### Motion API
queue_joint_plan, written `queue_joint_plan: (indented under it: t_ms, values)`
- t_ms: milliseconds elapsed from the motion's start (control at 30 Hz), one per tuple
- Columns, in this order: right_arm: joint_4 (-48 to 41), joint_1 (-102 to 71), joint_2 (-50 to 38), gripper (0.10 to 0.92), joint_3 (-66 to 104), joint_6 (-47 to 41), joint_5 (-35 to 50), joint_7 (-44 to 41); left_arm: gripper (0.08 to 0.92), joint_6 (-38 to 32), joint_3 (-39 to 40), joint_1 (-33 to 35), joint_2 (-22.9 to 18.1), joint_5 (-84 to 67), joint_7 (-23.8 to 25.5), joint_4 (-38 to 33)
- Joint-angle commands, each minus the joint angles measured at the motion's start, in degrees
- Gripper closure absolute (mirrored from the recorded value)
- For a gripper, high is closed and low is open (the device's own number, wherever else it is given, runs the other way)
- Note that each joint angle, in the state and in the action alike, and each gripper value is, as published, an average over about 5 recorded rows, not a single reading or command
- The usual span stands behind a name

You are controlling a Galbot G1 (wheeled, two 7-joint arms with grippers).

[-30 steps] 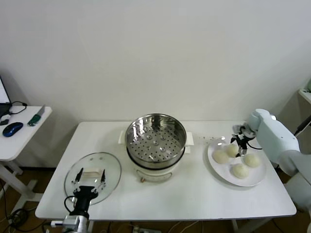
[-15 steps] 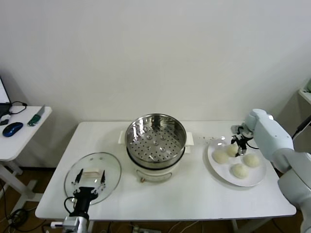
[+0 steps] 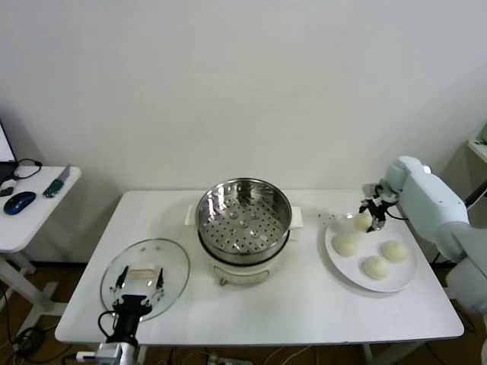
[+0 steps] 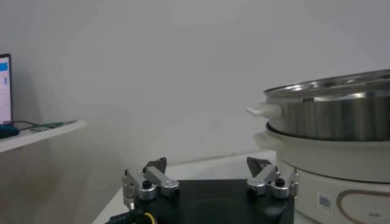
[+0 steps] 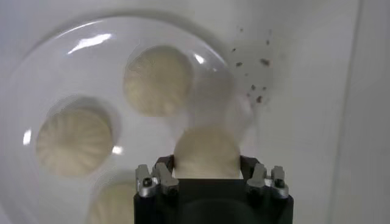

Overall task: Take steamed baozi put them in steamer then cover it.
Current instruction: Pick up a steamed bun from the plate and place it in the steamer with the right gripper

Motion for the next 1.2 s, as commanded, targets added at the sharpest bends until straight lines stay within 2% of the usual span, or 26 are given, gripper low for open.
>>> queue_joint_plan:
  t_ms: [33,267,400,733,933,1200]
  values:
    - [14.75,14.41,-2.68,0.330,-22.99,4.01,15.24,-2.27,0.177,-0.19,0.08,0.97,-0.21,-0.22,0.03,-0.76]
    - [22.41,26.24,2.88,0.324,-35.50,13.01,20.00,-0.60,0.177,-0.54,0.00,2.39,-0.13,-0.33,0.11,-1.67]
    - [25.30,28.85,6.99,0.321,-38.48,16.32,19.36,0.19,0.177,-0.87,-0.06,3.12,-0.11,-0.45,0.11,-1.69]
    - [29.95,25.06,16.88,0.314,-33.52,25.13,3.34,3.41,0.177,-1.07,-0.16,3.86,0.12,-1.13,0.15,-1.56]
    - [26.69,19.36,22.43,0.313,-29.46,28.25,-5.47,4.84,0.177,-0.95,-0.39,4.09,0.58,-1.41,0.14,-1.81]
    - [20.72,13.85,27.23,0.310,-26.89,29.66,-12.44,6.57,0.177,-1.01,-0.91,4.60,1.16,-2.03,0.13,-2.01]
